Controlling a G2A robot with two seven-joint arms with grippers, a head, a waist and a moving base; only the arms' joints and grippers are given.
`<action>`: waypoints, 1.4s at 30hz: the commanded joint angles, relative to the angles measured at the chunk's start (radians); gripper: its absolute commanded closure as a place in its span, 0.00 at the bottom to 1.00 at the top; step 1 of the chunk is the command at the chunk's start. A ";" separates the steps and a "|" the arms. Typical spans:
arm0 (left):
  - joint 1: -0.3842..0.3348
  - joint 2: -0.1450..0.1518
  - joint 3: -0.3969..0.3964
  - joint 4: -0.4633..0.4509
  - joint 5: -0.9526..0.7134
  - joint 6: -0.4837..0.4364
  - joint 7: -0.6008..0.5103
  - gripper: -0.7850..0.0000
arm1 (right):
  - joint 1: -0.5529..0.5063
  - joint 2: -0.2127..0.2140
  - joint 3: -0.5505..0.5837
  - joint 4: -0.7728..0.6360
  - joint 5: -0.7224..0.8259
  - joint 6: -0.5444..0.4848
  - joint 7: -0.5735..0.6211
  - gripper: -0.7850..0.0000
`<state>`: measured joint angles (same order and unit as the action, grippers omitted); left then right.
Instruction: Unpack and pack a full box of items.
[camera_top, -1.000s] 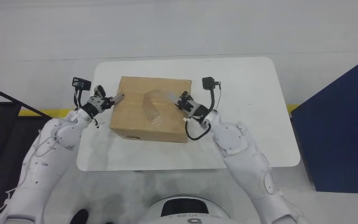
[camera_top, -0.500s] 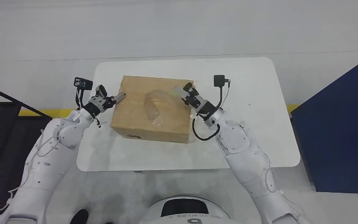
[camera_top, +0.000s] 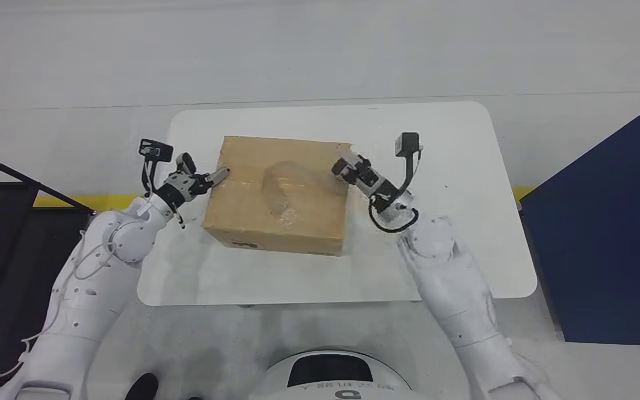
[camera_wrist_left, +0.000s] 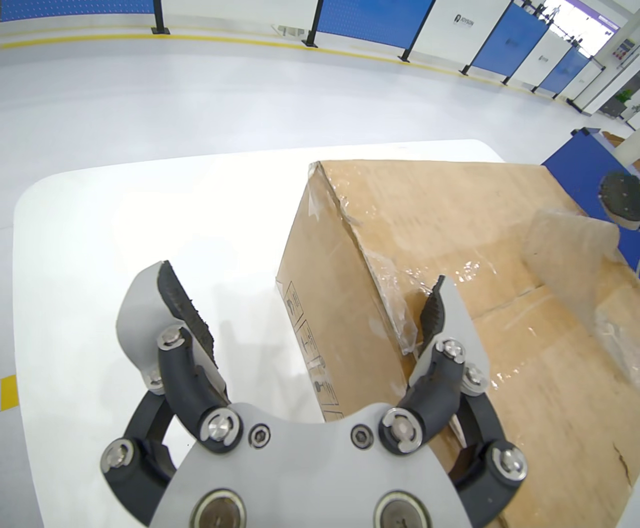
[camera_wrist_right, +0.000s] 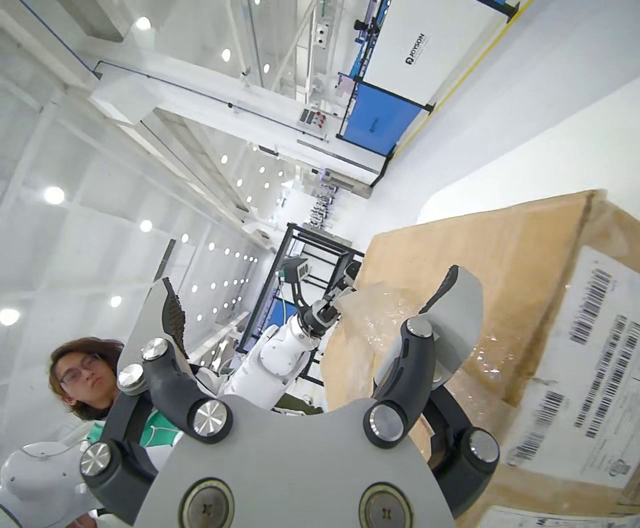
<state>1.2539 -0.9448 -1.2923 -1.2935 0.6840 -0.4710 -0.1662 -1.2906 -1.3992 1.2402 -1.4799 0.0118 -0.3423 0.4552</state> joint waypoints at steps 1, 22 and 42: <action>0.001 -0.002 0.001 -0.001 0.004 0.002 -0.001 0.00 | 0.035 0.002 -0.015 0.031 -0.025 0.064 0.056 0.00; 0.007 -0.016 -0.005 -0.011 0.022 0.012 -0.002 0.00 | -0.006 0.028 0.045 0.041 0.203 -0.119 0.248 0.00; 0.018 -0.024 -0.029 -0.013 0.033 0.002 -0.008 0.00 | -0.048 0.061 0.129 0.155 0.488 -0.072 0.427 0.00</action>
<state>1.2722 -0.9680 -1.3208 -1.3068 0.7159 -0.4680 -0.1749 -1.3519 -1.3364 1.3788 -1.3378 0.4916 -0.4116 0.8786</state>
